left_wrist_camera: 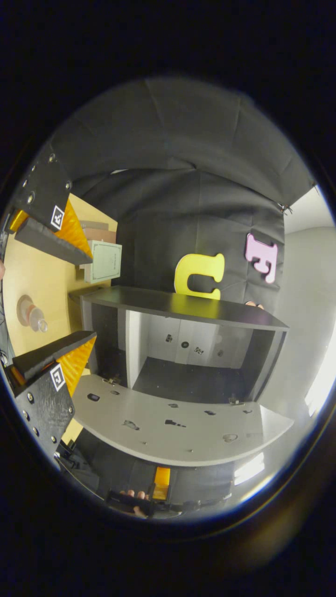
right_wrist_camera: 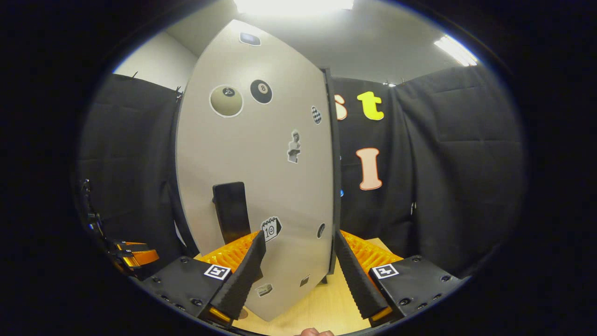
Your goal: Open the cabinet door with the right hand, grasp the bottle in the cabinet with the left hand and place it on the coaster, then close the cabinet door with the right hand.
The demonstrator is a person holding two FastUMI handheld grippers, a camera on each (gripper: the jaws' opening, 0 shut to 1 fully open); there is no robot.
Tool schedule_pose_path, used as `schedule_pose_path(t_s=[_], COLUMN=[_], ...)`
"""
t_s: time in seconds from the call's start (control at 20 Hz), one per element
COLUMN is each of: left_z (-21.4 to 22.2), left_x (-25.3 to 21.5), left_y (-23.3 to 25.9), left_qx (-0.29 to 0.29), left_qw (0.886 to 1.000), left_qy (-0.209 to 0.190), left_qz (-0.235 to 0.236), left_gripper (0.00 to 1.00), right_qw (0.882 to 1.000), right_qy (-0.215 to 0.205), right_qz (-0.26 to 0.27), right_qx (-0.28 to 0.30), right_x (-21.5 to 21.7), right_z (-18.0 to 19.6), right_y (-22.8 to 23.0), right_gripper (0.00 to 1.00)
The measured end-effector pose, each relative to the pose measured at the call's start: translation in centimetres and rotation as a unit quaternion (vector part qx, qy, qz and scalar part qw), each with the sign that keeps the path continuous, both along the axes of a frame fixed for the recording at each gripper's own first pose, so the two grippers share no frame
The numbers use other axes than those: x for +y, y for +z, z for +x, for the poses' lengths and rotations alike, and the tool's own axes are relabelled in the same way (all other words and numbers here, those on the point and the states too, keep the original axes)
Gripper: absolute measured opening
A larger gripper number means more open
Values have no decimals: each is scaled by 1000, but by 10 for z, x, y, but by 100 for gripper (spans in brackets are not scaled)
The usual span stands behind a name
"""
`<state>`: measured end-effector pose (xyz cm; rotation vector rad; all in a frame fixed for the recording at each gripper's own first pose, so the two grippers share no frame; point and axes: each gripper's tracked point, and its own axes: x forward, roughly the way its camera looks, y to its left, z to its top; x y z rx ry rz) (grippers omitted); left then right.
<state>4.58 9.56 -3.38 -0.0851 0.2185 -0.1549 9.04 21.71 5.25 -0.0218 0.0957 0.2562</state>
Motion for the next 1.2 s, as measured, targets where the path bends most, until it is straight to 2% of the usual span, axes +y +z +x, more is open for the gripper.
schedule_pose_path(t_s=[0.05, 0.1, 0.25, 0.3, 0.45, 0.5, 0.75, 0.85, 0.95, 1.0, 1.05, 1.1, 1.2], left_z=[1, 3, 2, 1, -5, -4, 15, 21, 25, 27, 28, 31, 30], left_x=[5, 8, 19, 21, 17, 13, -20, -37, -52, -61, -69, -78, -95], left_y=[-4, -8, -4, -1, 9, 12, 27, 38, 51, 56, 60, 65, 71], left_qx=[7, 12, 12, 11, 9, 7, -1, -12, -25, -32, -40, -44, -53], left_qw=[1000, 1000, 999, 999, 999, 999, 998, 998, 997, 997, 996, 996, 995], left_qy=[4, 10, 27, 33, 47, 50, 52, 53, 57, 60, 62, 66, 79], left_qz=[4, 10, 20, 19, 13, 13, 31, 34, 43, 47, 48, 47, 40], left_gripper=[85, 85, 88, 86, 90, 88, 85, 85, 86, 86, 86, 86, 85], right_qw=[1000, 999, 995, 994, 993, 994, 992, 992, 993, 994, 995, 995, 996], right_qy=[18, 39, 97, 106, 114, 111, 112, 94, 80, 73, 67, 63, 56], right_qz=[-6, -10, -7, -5, 11, 16, 50, 61, 68, 67, 66, 63, 57], right_qx=[3, 3, -1, -3, -1, 1, 39, 50, 47, 43, 39, 35, 27], right_x=[13, 28, 64, 68, 66, 63, 13, -17, -43, -57, -72, -88, -116], right_z=[5, 7, 12, 13, 10, 11, 17, 22, 26, 27, 29, 30, 34], right_y=[0, 1, 6, 7, 6, 7, -16, -21, -22, -23, -23, -25, -26], right_gripper=[90, 94, 95, 95, 94, 96, 93, 96, 93, 98, 98, 93, 92])
